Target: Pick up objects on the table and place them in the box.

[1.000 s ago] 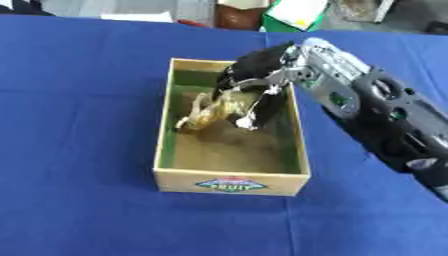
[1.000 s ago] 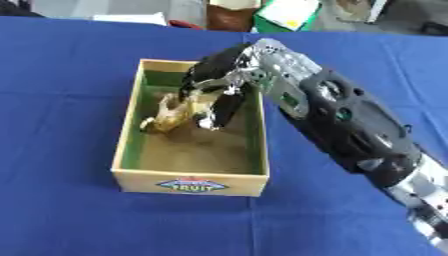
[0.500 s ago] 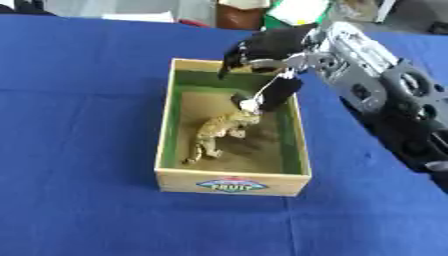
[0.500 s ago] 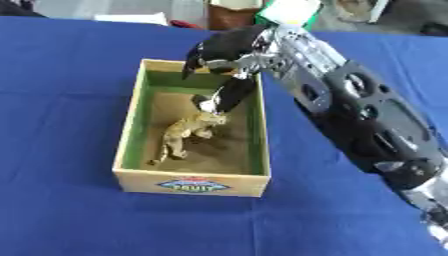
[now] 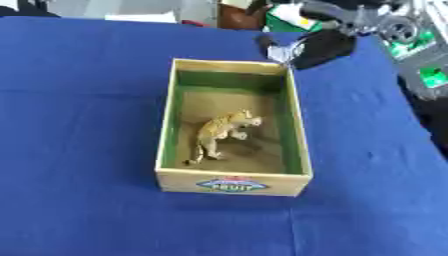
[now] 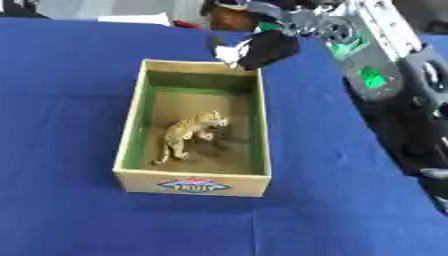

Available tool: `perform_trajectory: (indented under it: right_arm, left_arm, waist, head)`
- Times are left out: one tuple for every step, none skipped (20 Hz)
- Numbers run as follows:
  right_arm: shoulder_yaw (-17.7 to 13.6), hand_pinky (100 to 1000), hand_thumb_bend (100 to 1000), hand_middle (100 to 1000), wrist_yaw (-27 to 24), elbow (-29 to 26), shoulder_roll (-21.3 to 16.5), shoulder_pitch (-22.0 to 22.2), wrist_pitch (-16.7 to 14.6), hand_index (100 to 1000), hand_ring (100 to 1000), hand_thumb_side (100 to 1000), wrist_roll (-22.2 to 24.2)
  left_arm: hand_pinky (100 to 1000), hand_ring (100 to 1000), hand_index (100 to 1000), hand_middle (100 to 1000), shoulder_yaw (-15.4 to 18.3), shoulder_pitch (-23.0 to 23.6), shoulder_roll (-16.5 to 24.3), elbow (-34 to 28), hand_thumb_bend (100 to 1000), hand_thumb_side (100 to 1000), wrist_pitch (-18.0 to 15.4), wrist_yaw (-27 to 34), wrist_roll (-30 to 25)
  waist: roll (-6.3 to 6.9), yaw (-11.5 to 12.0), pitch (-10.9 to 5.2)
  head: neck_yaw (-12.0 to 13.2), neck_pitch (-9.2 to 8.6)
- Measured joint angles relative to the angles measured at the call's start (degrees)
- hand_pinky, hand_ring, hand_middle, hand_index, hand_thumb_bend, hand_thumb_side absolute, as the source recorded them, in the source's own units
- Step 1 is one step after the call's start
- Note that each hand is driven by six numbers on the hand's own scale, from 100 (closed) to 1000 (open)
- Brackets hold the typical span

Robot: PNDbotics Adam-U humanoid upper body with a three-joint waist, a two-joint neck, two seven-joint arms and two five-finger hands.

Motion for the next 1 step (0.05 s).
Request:
perform_trajectory:
  right_arm:
    - [-1.3,894,100,768,-0.7,-1.3,0.0,1.1,0.7,880,824,981,-0.8]
  left_arm:
    - [499,556,681,540,0.1,0.0,-0.1,0.0,100,454,0.0,0.0,0.1]
  waist:
    - [0.05,0.0,0.02]
  head:
    - [0.1,-0.01]
